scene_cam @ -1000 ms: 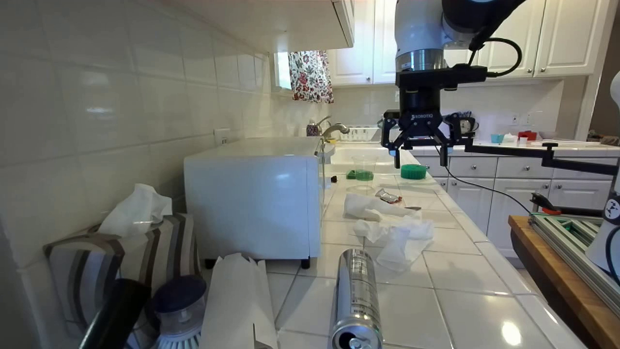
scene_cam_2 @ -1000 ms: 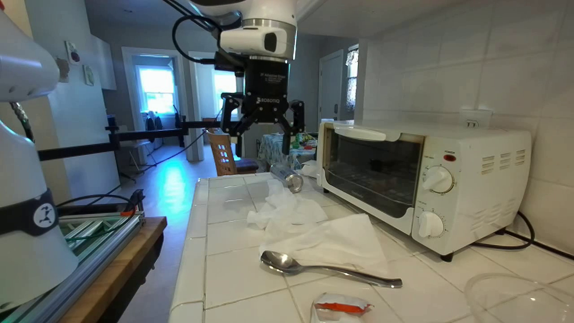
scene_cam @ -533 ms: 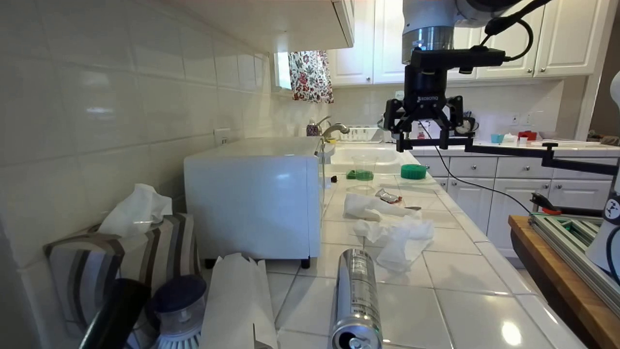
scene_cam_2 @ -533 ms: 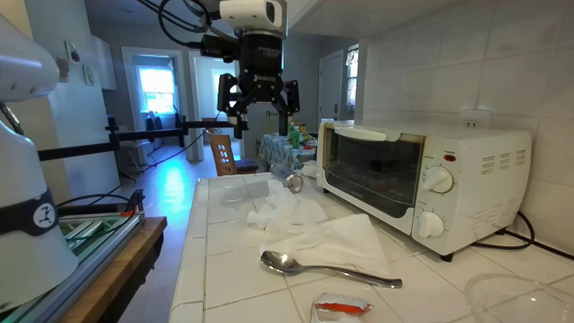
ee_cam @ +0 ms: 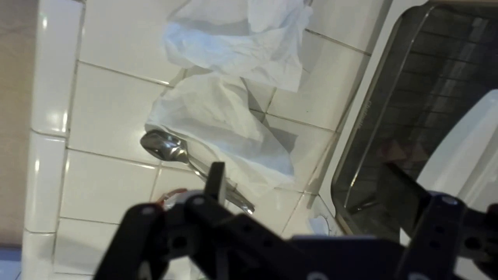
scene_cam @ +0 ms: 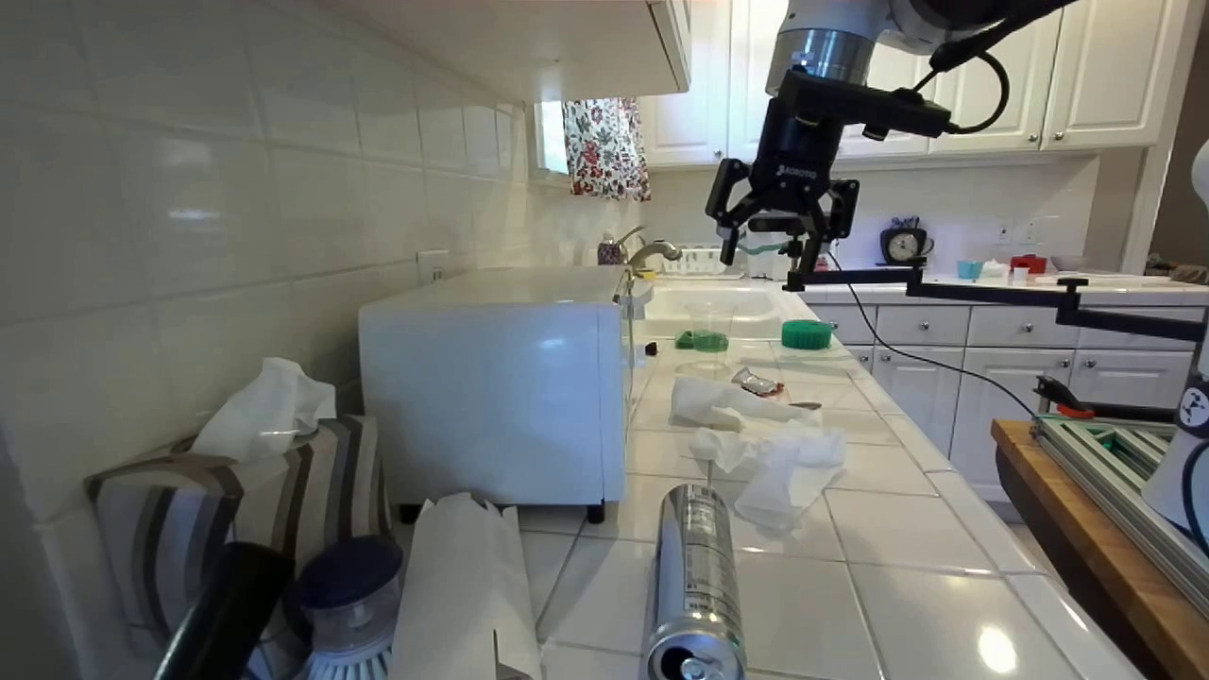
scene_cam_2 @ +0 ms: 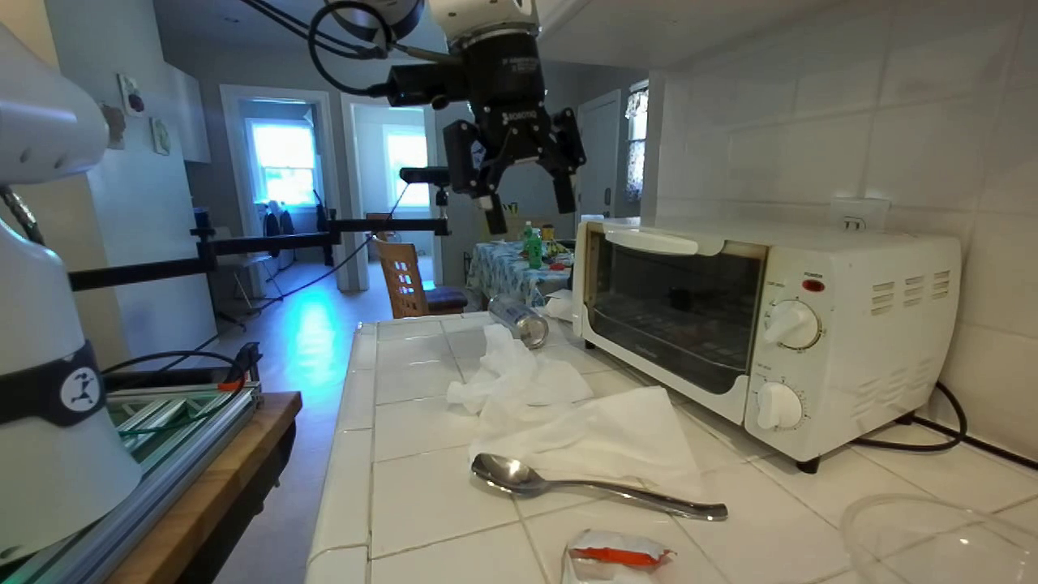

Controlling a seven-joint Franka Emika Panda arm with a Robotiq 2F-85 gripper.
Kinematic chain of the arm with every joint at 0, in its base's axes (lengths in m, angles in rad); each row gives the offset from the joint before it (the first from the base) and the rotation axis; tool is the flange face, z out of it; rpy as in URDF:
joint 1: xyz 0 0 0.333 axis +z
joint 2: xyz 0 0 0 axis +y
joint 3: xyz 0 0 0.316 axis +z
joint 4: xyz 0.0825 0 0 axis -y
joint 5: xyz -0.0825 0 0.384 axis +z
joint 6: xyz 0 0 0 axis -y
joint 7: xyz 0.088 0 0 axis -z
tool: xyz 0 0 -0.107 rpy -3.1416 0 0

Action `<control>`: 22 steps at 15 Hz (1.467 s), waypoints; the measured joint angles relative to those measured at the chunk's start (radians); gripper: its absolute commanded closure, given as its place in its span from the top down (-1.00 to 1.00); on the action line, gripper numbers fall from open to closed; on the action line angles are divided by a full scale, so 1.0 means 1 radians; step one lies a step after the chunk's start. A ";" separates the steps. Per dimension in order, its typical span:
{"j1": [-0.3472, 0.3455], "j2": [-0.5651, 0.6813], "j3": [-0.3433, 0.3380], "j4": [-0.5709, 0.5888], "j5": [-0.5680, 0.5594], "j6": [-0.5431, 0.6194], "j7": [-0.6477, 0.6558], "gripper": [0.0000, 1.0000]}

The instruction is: Open the microwave oven.

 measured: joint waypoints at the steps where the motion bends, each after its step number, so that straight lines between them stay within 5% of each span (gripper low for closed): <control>1: -0.004 0.010 -0.002 0.000 0.000 0.037 -0.005 1.00; 10: -0.011 0.122 -0.016 0.029 0.044 0.256 -0.042 1.00; 22: 0.027 0.208 -0.034 0.099 0.211 0.262 -0.092 1.00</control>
